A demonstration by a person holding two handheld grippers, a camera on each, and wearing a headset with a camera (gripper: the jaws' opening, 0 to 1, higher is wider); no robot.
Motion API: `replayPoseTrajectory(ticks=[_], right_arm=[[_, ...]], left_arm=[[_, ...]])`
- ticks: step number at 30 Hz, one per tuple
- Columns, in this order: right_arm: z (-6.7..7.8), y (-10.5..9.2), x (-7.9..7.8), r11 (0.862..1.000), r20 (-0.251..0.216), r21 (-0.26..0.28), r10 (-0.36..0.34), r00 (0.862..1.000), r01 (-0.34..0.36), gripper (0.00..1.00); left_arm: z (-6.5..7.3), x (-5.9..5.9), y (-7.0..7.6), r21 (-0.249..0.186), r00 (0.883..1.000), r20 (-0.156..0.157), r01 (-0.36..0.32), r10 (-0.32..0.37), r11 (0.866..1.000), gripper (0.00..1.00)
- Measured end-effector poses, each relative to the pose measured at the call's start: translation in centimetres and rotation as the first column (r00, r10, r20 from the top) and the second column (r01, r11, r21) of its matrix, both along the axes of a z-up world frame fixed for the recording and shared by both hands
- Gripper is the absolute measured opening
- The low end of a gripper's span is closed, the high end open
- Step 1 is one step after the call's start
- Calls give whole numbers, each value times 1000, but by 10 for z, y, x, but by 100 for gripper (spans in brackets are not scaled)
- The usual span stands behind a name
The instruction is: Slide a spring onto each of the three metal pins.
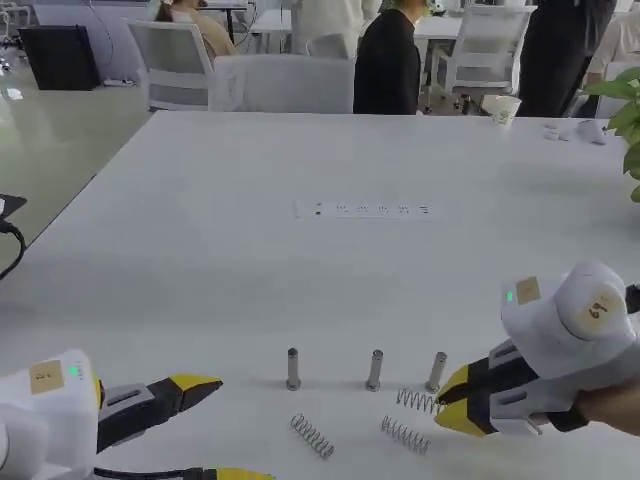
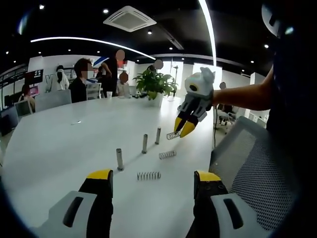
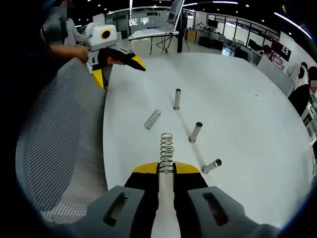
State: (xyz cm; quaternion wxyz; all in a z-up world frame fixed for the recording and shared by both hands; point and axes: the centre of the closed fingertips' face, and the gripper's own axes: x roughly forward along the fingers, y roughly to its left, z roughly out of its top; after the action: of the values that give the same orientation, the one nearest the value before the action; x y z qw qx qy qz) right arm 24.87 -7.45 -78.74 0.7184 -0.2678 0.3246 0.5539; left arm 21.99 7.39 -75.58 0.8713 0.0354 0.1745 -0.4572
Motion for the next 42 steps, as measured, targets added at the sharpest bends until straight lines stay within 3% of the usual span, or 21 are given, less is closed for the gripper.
replayPoseTrajectory(ticks=[9,24,42], right_arm=[[7,23,-6,997,5,-11,70,998,-70,7],[14,47,-17,983,-2,-37,178,984,-178,7],[24,71,-37,961,-8,-42,272,962,-272,7]], left_arm=[[2,0,-13,13,998,12,68,-68,998,60],[10,-1,-38,26,983,33,178,-179,984,52],[14,-8,-51,41,965,59,252,-254,967,40]])
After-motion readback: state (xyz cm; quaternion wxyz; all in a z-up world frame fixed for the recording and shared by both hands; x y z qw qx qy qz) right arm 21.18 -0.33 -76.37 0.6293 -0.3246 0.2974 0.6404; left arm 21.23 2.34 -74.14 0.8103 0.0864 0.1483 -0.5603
